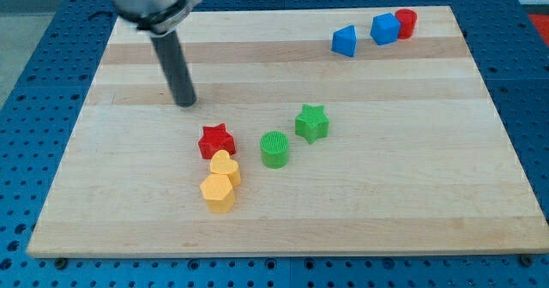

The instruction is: Slide the red circle diagonally to the top left of the green circle

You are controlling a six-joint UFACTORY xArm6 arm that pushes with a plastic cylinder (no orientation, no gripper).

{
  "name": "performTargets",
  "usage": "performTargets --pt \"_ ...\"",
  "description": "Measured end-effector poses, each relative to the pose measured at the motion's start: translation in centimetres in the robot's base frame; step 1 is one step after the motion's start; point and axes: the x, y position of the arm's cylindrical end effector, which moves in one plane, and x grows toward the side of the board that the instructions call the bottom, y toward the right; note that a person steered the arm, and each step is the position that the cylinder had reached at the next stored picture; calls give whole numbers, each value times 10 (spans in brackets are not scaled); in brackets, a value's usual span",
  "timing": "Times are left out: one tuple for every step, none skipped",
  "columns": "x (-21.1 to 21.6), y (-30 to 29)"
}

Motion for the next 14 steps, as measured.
performTargets --pt "-9 71" --pt "-18 158" --pt "-45 261" --pt "-86 345" --pt "-139 378" --pt "-176 379" --pt "-181 353" --pt "-172 330" --pt "-139 329" --pt "-106 329" --pt "-109 329" --pt "-136 338" --pt "-123 361" --pt "-91 359"
